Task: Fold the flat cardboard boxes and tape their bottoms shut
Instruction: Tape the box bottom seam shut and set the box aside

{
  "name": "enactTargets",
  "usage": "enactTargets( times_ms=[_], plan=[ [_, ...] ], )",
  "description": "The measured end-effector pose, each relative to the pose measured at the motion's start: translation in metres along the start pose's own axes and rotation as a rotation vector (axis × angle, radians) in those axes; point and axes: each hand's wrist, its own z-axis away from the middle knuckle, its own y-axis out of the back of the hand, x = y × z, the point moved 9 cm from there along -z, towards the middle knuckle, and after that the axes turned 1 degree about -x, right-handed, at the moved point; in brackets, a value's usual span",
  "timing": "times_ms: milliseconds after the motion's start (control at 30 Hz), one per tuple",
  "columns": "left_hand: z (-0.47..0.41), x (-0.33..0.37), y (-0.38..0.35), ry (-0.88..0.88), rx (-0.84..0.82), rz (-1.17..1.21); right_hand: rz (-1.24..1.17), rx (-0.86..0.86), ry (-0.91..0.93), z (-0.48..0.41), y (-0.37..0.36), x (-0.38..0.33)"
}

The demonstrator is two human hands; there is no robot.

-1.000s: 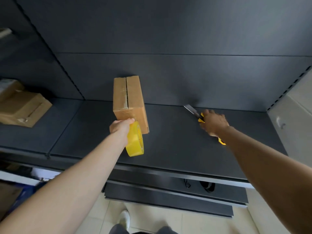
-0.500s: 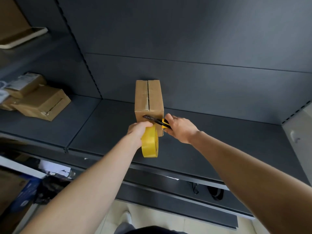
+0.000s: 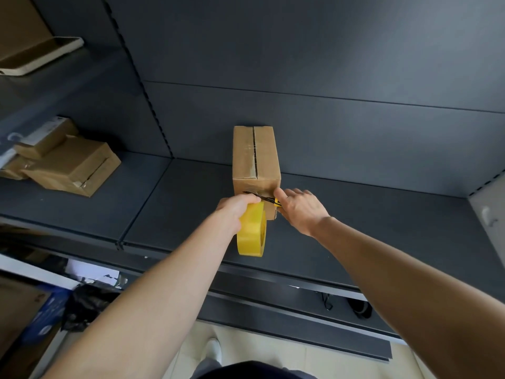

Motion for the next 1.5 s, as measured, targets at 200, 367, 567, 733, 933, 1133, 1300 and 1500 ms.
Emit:
enactTargets(
  times_ms=[200,367,567,733,933,1133,1300,1500],
  plan=[
    [-0.009,0.005,0.002,0.018,-0.013,-0.075,0.057,0.006,-0.072,-0.004,-0.007,0.001],
    [-0.015,0.013,0.002,0.019,-0.057,-0.173,0.076,-0.025,-0.128,-0.005,-0.011,0.003],
    [-0.017,0.005,0.011,0.042,-0.128,-0.352,0.125,-0.08,-0.174,-0.001,-0.015,0.002],
    [-0.014,-0.009,0.013,0.079,-0.263,-0.336,0.078,-0.234,-0.241,0.005,-0.031,0.013],
    [-0.011,-0.005,0.0,-0.039,-0.4,-0.333,0.096,-0.478,-0.421,0.032,-0.056,0.042],
    [-0.002,-0.009,-0.015,-0.091,-0.454,-0.355,0.037,-0.532,-0.637,0.066,-0.068,0.071],
    [0.002,-0.01,-0.03,-0.115,-0.435,-0.342,-0.027,-0.475,-0.691,0.073,-0.07,0.08],
    [0.007,-0.015,-0.054,-0.115,-0.42,-0.342,-0.068,-0.42,-0.671,0.077,-0.072,0.082]
  ],
)
